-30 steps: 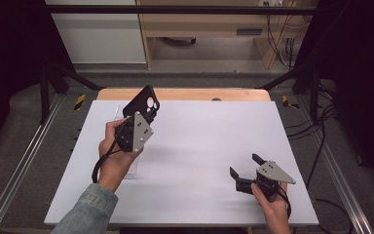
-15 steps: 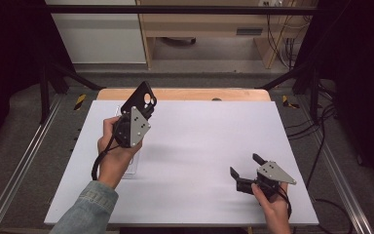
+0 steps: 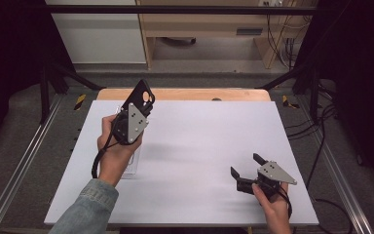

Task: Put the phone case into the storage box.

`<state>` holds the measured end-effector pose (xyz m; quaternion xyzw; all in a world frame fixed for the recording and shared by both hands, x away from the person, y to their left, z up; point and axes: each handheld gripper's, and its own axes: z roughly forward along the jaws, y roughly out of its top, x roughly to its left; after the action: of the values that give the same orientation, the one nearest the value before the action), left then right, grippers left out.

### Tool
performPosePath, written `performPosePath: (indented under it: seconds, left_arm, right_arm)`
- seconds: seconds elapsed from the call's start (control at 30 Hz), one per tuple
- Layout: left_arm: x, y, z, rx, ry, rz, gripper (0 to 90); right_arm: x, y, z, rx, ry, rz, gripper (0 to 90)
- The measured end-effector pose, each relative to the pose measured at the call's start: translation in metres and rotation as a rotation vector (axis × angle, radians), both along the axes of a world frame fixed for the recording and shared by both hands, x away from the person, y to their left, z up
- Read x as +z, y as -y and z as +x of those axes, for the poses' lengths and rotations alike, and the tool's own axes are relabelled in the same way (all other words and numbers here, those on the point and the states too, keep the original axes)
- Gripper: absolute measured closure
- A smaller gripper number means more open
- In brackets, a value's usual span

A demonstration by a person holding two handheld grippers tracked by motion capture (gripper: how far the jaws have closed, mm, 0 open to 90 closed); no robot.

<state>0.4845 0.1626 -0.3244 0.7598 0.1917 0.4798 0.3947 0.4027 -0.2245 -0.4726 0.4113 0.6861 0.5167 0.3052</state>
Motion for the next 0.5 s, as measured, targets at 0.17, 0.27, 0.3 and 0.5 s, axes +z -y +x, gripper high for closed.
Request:
performPosePath:
  seconds: [0.17,0.27,0.3,0.5]
  left_arm:
    - [0.0014,-0.001,0.0021,0.006,-0.004,-0.024,85.6]
    - [0.0021,-0.0016,0.0032,0.007,-0.011,-0.038,85.6]
    - [0.0023,-0.0017,0.0037,0.008,-0.012,-0.044,85.5]
    - [0.004,-0.0041,0.0082,0.009,-0.033,-0.097,85.5]
  right_arm:
    - [0.0001,0.0002,-0.0002,0.0,0.0,0.001,6.6]
    - [0.0002,0.0005,-0.0002,0.0,0.001,0.003,6.6]
    - [0.0003,0.0007,-0.0001,-0.001,0.003,0.003,6.6]
    - [0.0009,0.0011,-0.0004,0.0,0.004,0.002,6.6]
